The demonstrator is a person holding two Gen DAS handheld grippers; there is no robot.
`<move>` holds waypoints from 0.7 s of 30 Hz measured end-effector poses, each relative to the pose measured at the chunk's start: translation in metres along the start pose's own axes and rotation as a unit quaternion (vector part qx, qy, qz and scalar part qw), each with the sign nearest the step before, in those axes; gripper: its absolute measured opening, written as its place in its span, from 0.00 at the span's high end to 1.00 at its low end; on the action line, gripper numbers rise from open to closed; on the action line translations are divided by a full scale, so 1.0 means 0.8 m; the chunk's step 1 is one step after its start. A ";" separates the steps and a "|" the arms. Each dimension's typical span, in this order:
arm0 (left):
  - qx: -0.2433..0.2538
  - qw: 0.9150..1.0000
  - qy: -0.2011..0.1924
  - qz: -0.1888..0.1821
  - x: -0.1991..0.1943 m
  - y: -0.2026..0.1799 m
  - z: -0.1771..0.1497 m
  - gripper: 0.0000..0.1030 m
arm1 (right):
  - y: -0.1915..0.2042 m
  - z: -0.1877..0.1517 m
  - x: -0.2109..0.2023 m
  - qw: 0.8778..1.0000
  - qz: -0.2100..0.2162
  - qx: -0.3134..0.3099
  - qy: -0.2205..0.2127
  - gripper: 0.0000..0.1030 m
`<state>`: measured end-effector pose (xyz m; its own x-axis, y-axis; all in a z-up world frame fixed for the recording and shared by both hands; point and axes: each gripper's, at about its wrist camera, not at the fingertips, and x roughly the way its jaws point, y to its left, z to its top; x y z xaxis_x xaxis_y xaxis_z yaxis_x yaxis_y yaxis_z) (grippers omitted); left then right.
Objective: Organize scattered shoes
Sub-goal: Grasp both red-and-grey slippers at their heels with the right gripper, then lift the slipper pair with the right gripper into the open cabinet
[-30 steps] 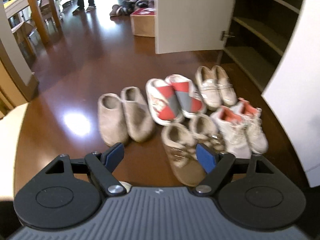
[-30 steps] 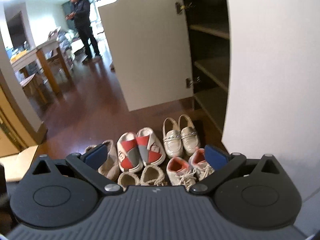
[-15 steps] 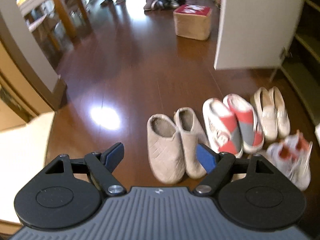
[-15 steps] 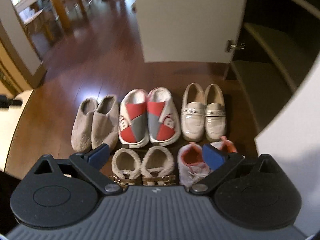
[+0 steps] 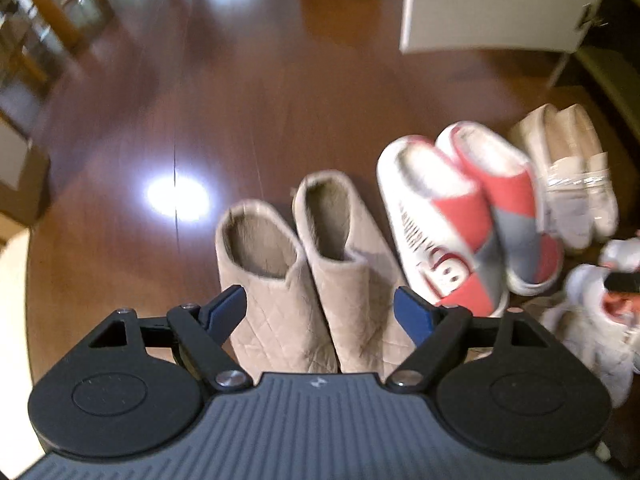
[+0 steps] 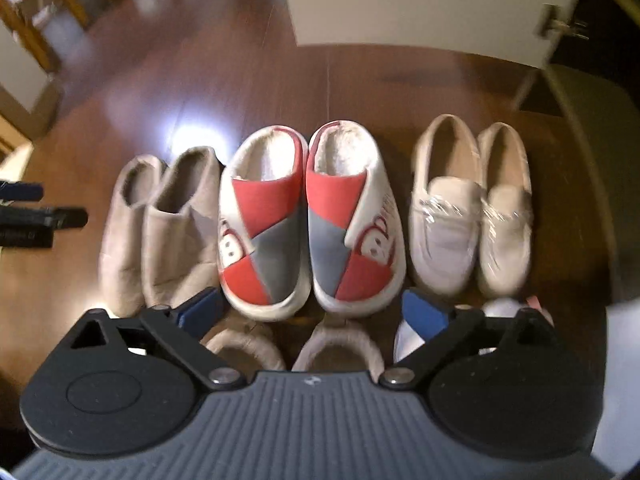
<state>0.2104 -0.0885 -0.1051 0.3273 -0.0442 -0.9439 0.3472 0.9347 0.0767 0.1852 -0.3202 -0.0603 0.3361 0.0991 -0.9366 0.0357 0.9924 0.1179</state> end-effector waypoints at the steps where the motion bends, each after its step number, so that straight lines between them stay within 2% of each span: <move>1: -0.007 1.000 0.005 -0.003 0.010 0.000 -0.002 0.20 | 0.001 0.013 0.017 1.000 0.002 -0.008 0.004 0.23; 4: -0.019 1.000 0.017 -0.014 0.038 0.001 -0.004 0.20 | -0.005 0.064 0.081 1.000 0.008 -0.024 0.001 0.25; 6: -0.016 1.000 0.015 -0.015 0.054 -0.001 -0.001 0.20 | -0.006 0.094 0.111 1.000 0.001 -0.013 -0.003 0.26; 8: -0.012 1.000 0.013 -0.007 0.062 -0.004 0.004 0.20 | -0.006 0.116 0.144 1.000 0.009 0.001 0.022 0.27; 11: -0.021 0.999 0.019 -0.016 0.075 -0.006 0.009 0.20 | -0.001 0.128 0.189 0.997 -0.005 0.005 0.080 0.27; 13: -0.027 0.999 0.030 -0.034 0.081 -0.006 0.008 0.20 | 0.003 0.132 0.209 0.995 -0.022 0.002 0.102 0.27; 15: -0.027 0.998 0.034 -0.038 0.086 -0.006 0.007 0.20 | 0.006 0.135 0.225 0.991 -0.021 0.003 0.129 0.30; 17: -0.027 0.998 0.034 -0.037 0.090 -0.007 0.007 0.20 | 0.008 0.136 0.241 0.987 -0.017 0.006 0.157 0.38; 19: -0.029 0.998 0.035 -0.038 0.094 -0.007 0.008 0.20 | 0.010 0.133 0.254 0.983 -0.005 0.011 0.182 0.50; 21: -0.034 0.998 0.038 -0.039 0.100 -0.005 0.011 0.20 | 0.010 0.129 0.262 0.982 -0.014 0.008 0.189 0.53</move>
<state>0.2425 -0.0989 -0.1780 0.2334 -0.0938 -0.9678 0.3073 0.9514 -0.0181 0.3530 -0.2991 -0.2213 -0.0377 0.0940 -0.9949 0.0563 0.9942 0.0918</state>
